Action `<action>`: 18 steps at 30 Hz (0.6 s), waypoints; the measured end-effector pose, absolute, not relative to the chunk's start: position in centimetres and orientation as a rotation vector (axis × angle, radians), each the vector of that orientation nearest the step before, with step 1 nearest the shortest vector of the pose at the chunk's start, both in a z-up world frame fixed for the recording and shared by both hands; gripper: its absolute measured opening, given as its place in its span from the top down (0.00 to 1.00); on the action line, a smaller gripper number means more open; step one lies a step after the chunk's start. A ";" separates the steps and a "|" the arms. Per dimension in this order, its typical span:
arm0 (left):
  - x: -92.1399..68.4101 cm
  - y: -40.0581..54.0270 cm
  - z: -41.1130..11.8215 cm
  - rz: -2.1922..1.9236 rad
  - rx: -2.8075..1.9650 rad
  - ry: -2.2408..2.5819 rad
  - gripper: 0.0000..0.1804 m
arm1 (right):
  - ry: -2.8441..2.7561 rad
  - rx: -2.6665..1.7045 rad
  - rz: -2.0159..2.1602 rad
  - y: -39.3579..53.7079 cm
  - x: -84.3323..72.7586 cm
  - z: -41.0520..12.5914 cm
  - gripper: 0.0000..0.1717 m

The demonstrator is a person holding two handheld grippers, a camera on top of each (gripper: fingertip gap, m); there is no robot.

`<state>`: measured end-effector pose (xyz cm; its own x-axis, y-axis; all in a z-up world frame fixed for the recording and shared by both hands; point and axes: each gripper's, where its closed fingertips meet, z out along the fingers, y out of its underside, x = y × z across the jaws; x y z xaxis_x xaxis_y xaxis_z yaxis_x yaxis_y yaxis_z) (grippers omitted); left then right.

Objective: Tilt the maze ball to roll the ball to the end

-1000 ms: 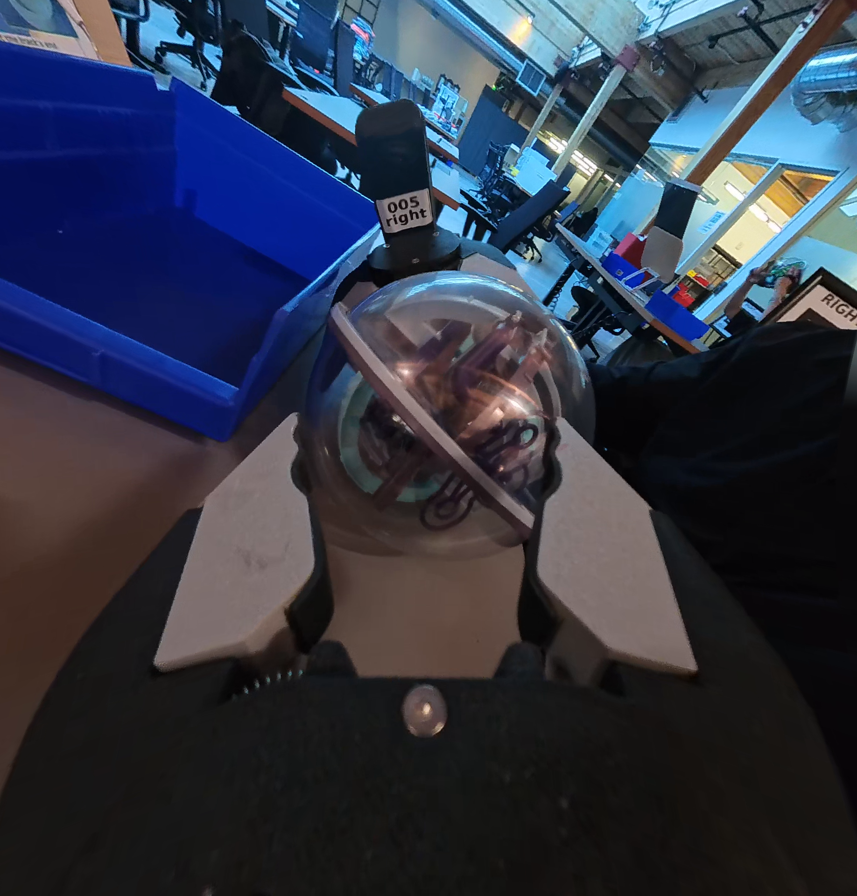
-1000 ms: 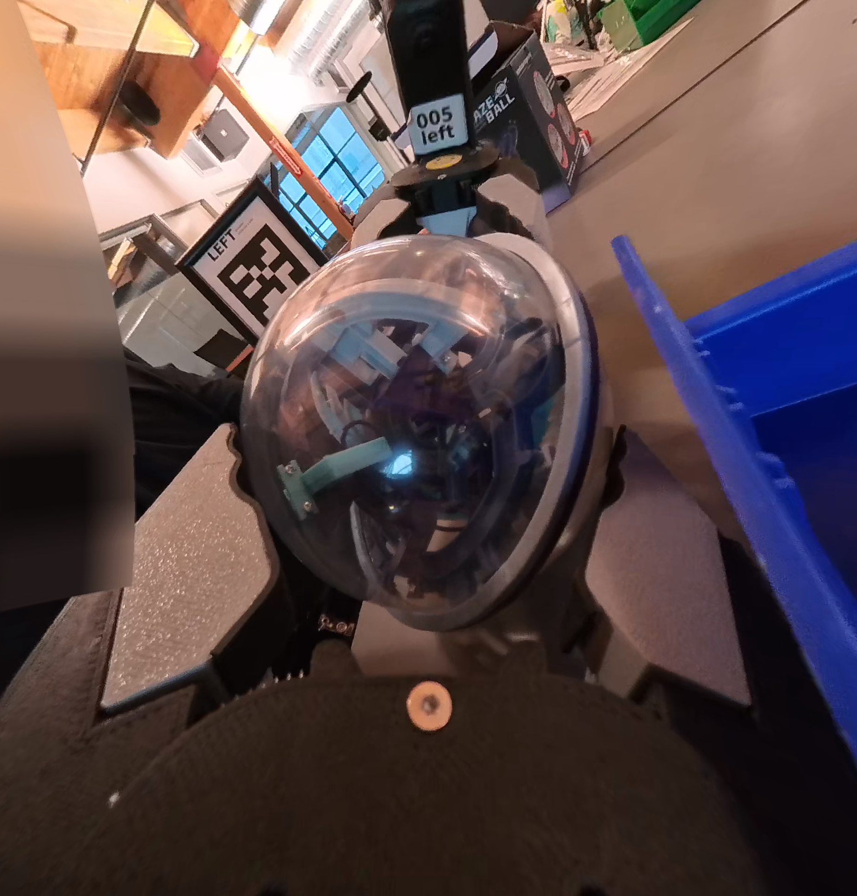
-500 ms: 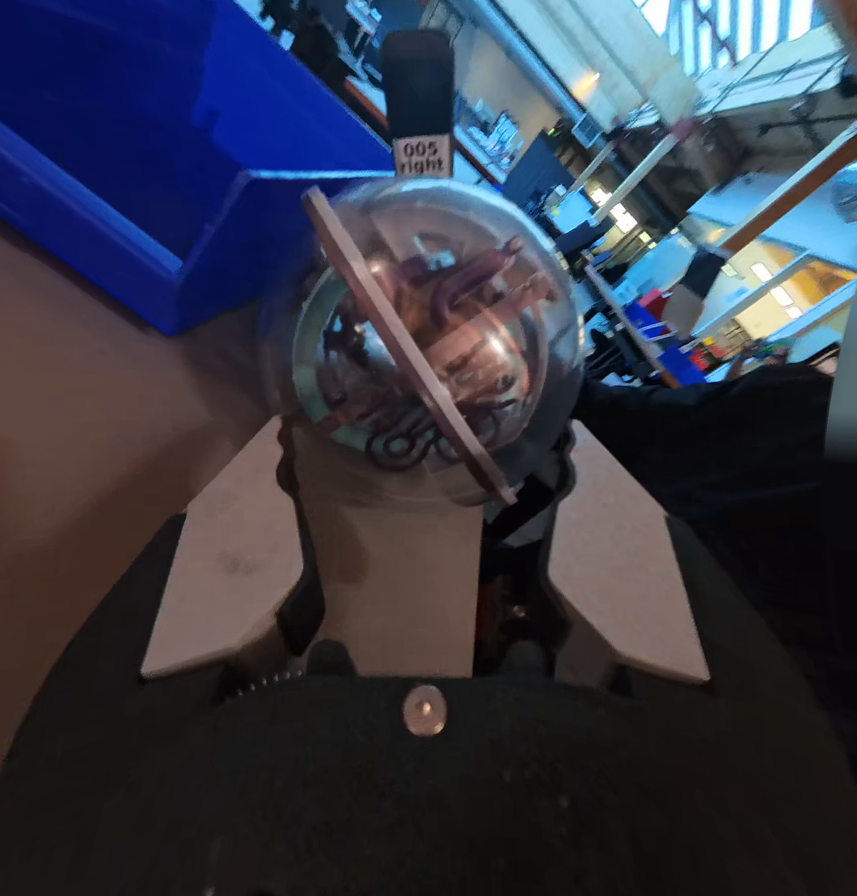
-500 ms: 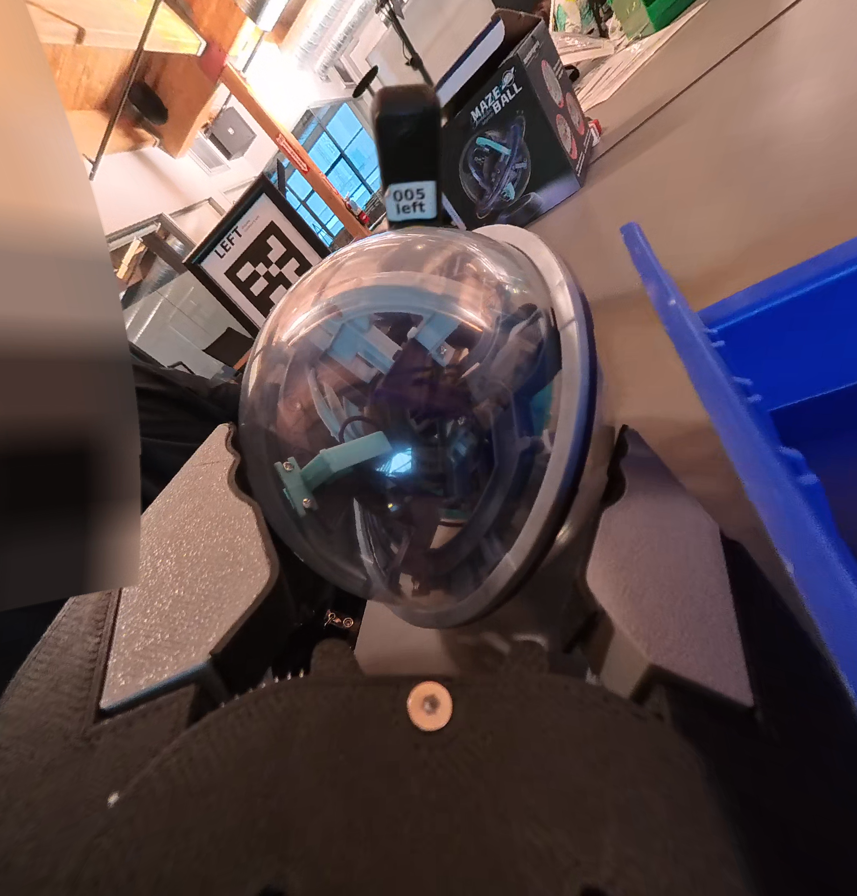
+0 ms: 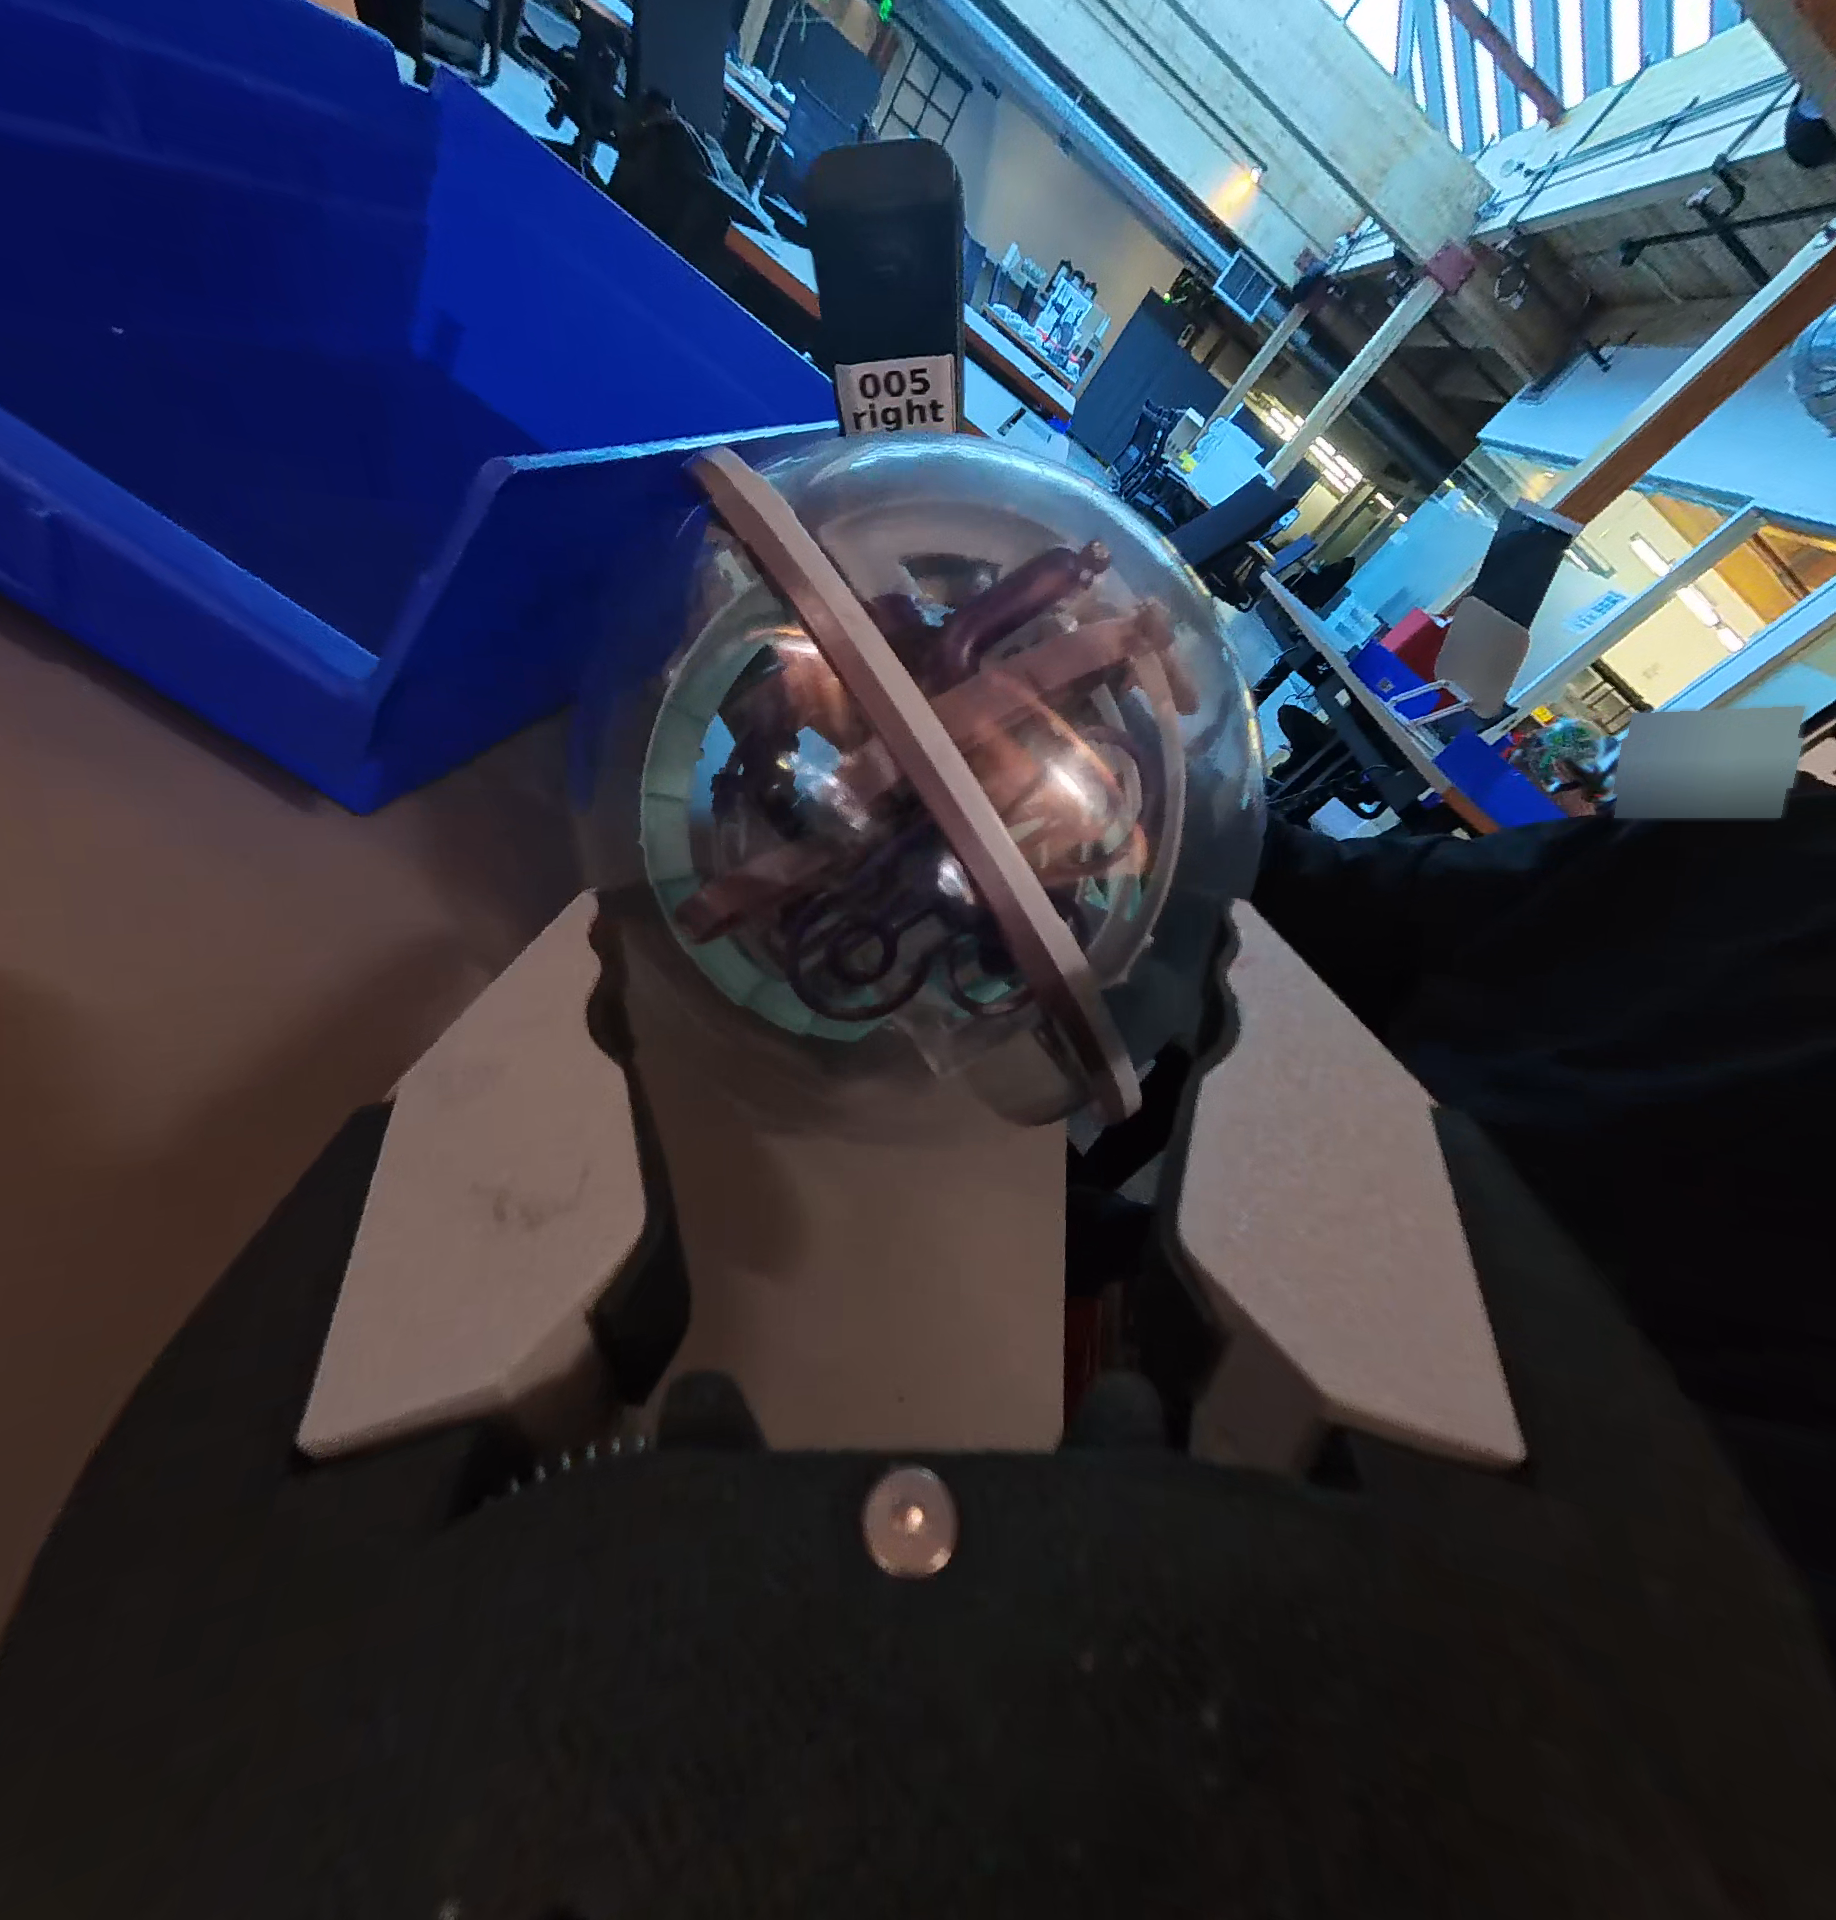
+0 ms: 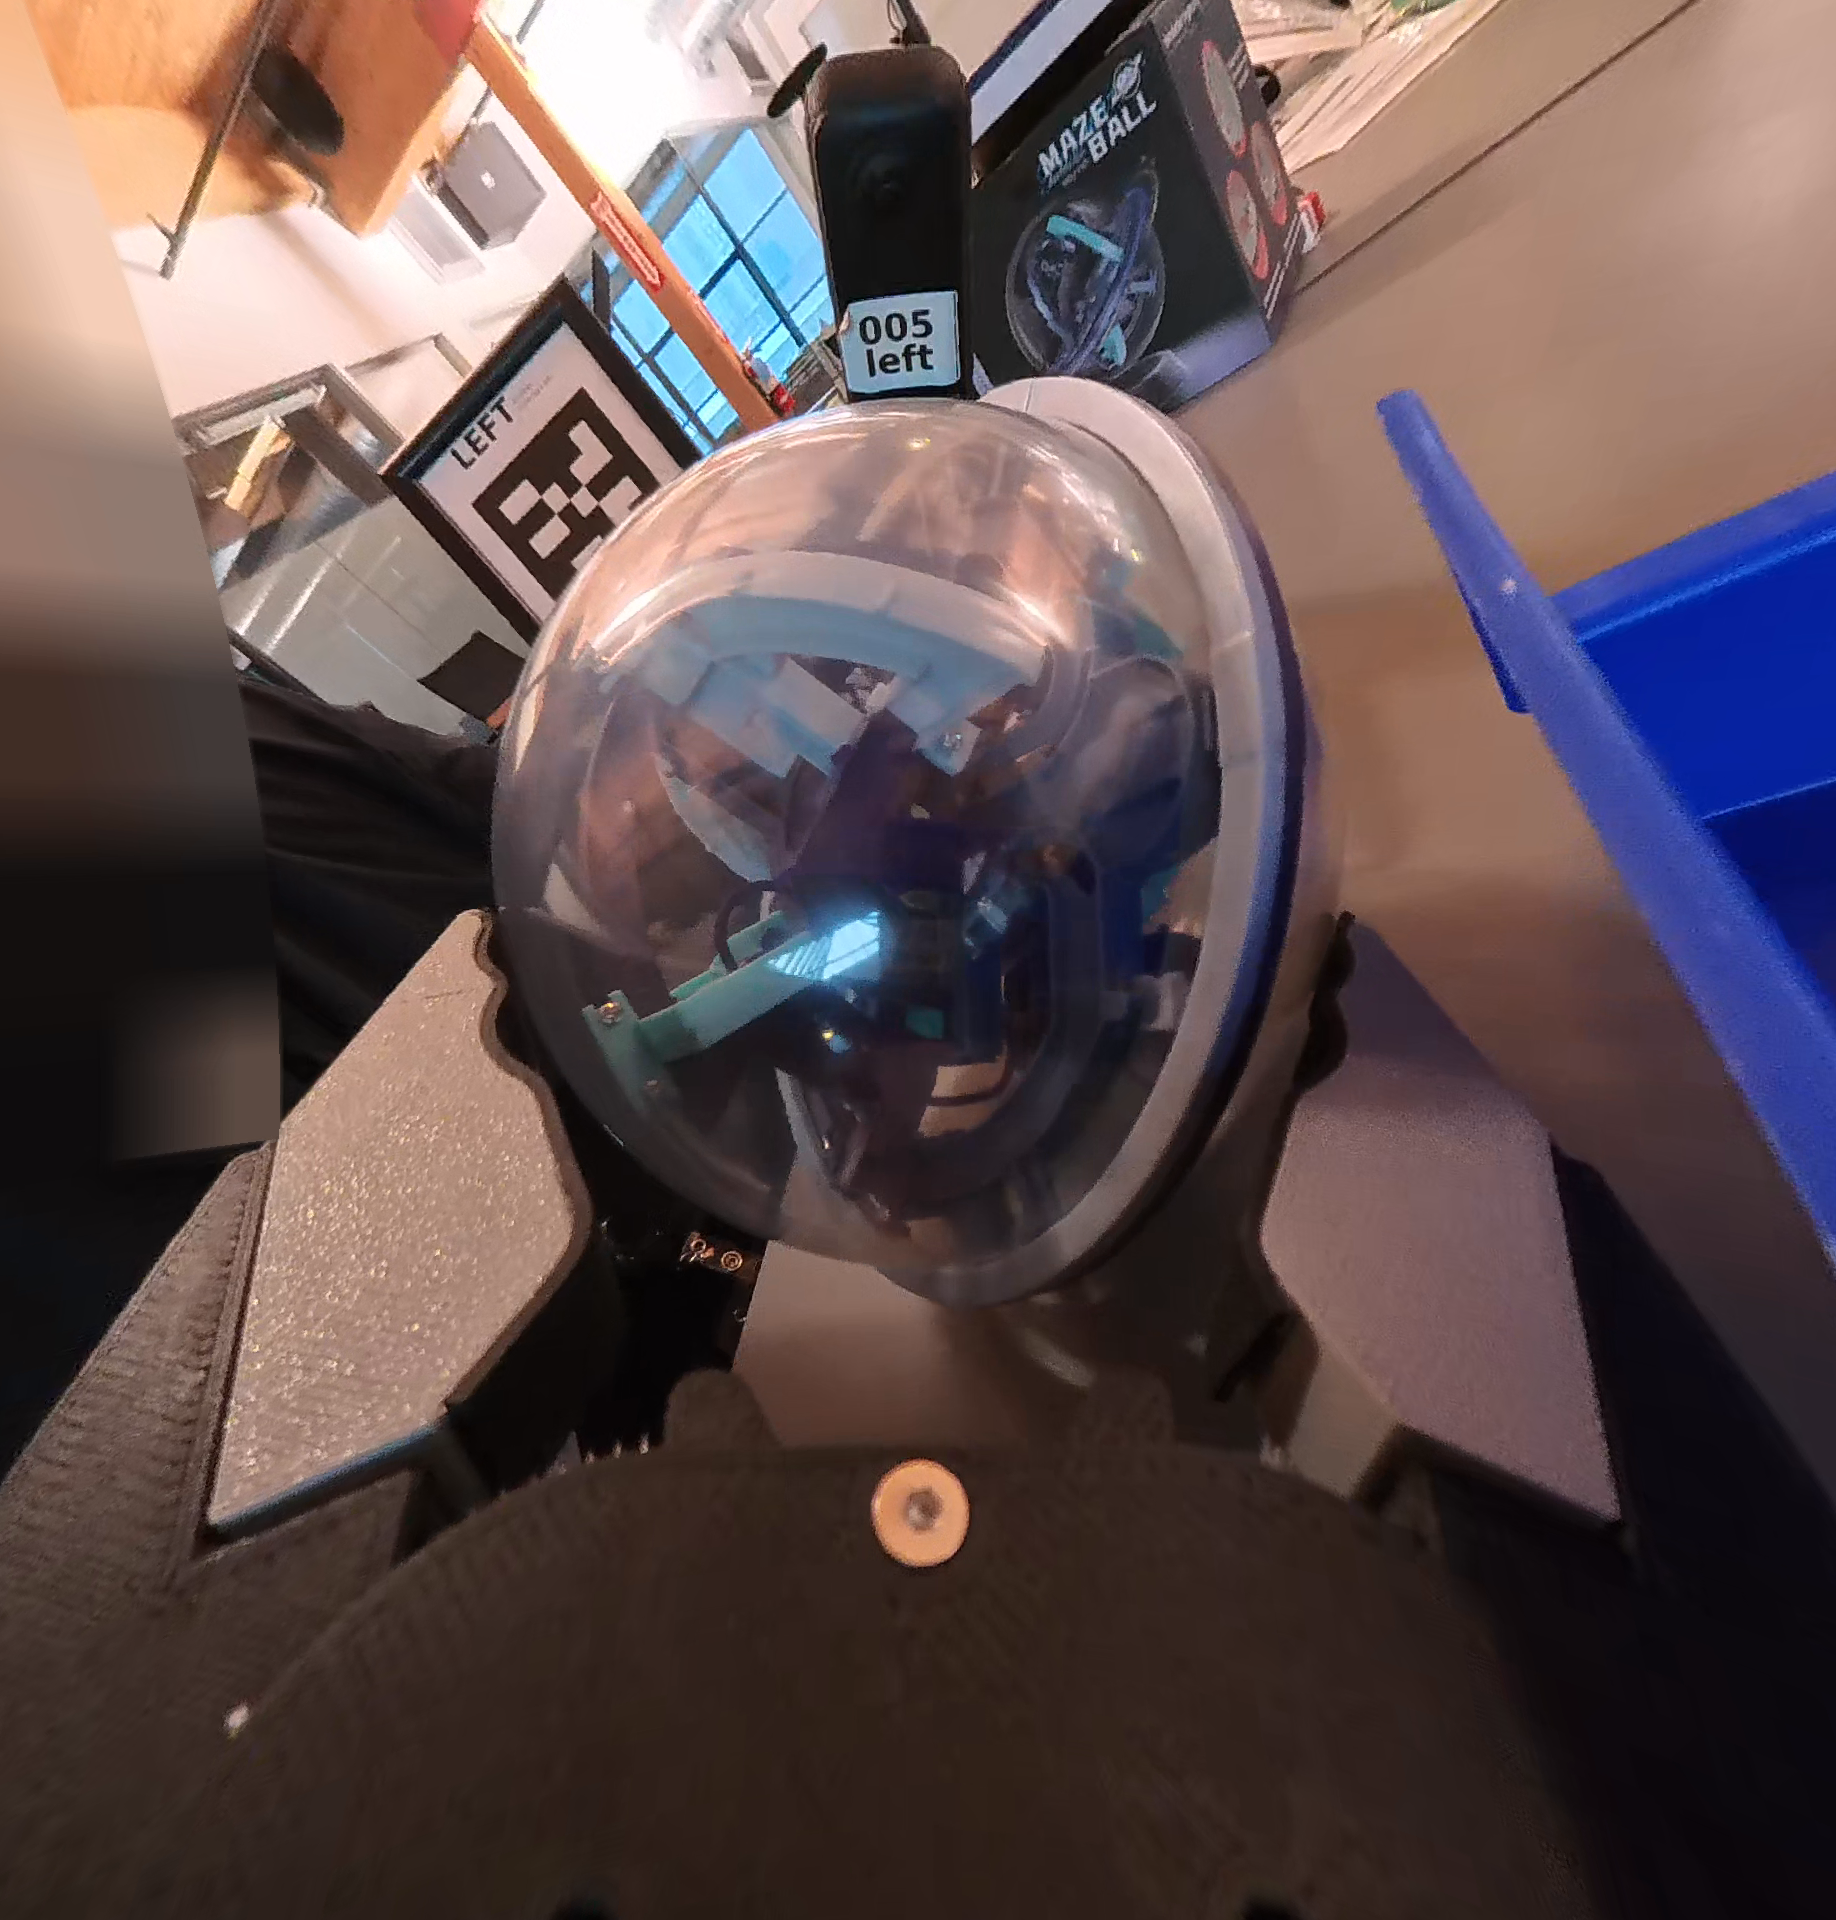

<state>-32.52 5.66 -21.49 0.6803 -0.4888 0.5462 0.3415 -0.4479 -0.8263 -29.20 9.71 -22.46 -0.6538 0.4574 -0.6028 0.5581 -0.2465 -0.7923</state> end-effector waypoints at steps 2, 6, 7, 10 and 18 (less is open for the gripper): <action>-32.6 5.6 -21.5 -0.956 -1.800 0.111 0.40 | 1.866 1.276 -2.062 9.7 -29.2 -22.5 0.16; -32.6 5.4 -21.8 -0.978 -1.782 0.106 0.40 | 1.879 1.280 -2.071 9.7 -29.2 -22.4 0.16; -32.5 5.3 -21.8 -0.976 -1.774 0.112 0.40 | 1.886 1.278 -2.074 9.6 -29.2 -22.4 0.16; -32.4 5.2 -21.8 -0.963 -1.748 0.139 0.40 | 1.905 1.261 -2.079 9.3 -29.1 -22.4 0.15; -32.0 5.0 -21.7 -0.907 -1.731 0.208 0.40 | 1.985 1.225 -2.078 8.9 -28.8 -22.5 0.13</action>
<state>-32.02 5.02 -21.73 0.6895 -0.5549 0.4655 0.2973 -0.3693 -0.8805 -28.85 8.86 -22.47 -0.6924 0.4865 -0.5328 0.5100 -0.1923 -0.8384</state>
